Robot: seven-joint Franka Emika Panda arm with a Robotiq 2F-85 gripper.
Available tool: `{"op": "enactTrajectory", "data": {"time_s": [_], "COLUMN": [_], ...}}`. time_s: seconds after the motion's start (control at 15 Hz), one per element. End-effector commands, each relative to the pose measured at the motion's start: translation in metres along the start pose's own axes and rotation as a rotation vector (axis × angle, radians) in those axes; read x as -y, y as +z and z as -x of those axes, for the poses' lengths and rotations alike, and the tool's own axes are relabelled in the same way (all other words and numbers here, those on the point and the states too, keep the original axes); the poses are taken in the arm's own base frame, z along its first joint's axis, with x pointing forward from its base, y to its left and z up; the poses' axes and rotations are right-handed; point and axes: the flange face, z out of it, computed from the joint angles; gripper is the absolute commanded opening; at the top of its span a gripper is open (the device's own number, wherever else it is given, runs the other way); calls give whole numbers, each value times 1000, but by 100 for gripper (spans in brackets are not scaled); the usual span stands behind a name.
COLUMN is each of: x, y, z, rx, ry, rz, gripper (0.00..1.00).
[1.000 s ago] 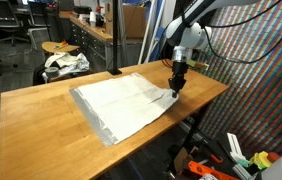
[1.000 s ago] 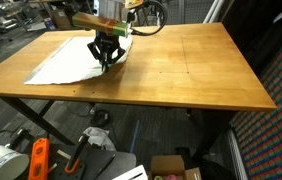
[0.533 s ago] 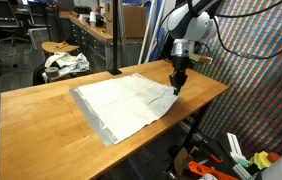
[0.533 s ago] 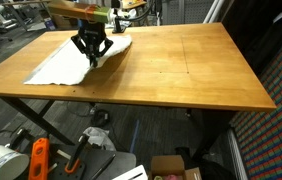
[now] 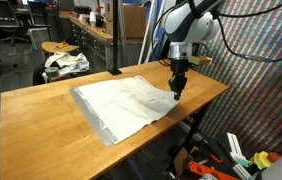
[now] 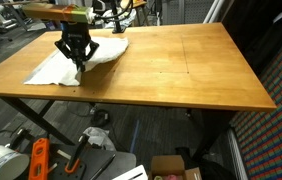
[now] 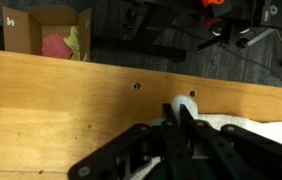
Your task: Fold the towel in half
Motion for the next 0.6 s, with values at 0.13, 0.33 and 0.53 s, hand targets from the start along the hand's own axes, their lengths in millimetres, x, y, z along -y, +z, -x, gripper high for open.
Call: {"op": "enactTrajectory", "data": {"time_s": [0.13,0.33,0.53], "x": [0,17,46], "y": [0,-14,-26], "z": [0,15,31], "rx": [0,-54,-130], "ry": [1,24,17], "rz": [0,72,202], "gripper": [11,10,10]}}
